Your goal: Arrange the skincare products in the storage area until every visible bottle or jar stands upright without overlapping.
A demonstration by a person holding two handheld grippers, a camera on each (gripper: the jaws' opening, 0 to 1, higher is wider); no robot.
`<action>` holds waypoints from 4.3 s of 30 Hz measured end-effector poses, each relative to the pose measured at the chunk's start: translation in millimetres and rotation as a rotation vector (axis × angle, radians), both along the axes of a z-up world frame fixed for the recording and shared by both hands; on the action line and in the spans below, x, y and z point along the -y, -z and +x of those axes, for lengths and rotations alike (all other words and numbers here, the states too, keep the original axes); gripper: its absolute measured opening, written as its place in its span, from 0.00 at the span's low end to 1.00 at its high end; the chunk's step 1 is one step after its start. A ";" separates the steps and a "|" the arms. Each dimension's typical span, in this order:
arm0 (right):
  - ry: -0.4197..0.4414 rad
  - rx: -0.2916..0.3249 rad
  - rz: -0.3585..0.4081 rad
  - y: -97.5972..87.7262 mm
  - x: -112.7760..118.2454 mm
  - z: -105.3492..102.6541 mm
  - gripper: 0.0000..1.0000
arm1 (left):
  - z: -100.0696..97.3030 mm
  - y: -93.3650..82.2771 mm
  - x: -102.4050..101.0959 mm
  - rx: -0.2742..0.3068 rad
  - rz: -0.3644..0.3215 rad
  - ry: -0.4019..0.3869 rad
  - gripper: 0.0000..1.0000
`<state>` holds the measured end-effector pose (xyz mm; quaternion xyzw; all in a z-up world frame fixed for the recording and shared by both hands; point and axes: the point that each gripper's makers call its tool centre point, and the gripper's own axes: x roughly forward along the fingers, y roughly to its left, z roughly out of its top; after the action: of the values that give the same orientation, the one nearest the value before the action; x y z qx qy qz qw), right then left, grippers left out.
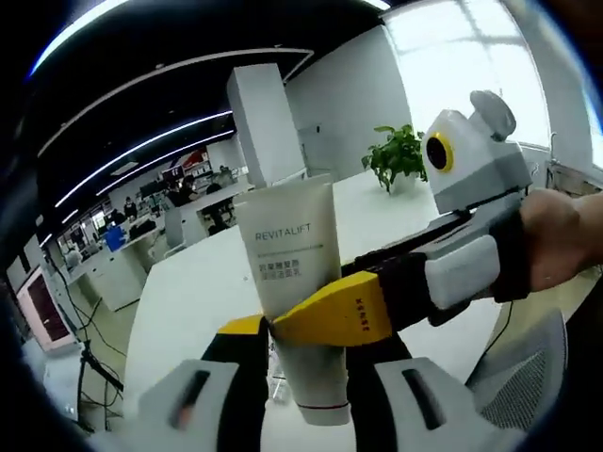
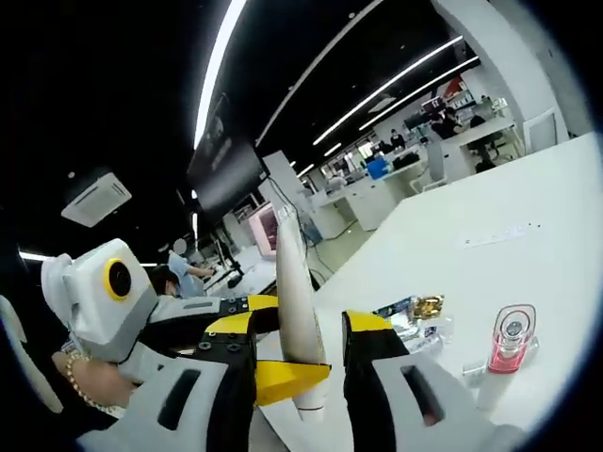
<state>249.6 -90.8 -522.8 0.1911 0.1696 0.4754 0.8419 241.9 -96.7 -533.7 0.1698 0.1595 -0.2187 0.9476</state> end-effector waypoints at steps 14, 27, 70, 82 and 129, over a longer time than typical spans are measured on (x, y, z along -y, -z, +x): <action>-0.006 0.009 -0.041 13.3 9.3 -11.3 0.13 | -12.2 14.1 11.6 -0.027 0.029 0.092 0.28; -0.151 0.086 -0.104 36.7 30.4 -34.7 0.13 | -39.5 19.5 -3.7 -0.168 -0.156 0.308 0.43; -0.628 0.350 -0.360 78.1 48.1 -94.8 0.16 | -80.6 30.0 76.5 -0.245 0.163 0.933 0.13; -0.600 0.315 -0.414 114.8 49.4 -93.2 0.16 | -77.0 70.1 78.2 -0.311 0.255 0.944 0.13; -0.225 0.124 -0.390 142.3 133.8 -49.5 0.40 | 36.8 82.6 72.8 -0.159 0.366 0.881 0.14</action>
<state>200.1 -224.6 -665.1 -0.0250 0.2264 0.5355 0.8132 278.7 -169.5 -616.3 0.3678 0.1802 -0.5798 0.7043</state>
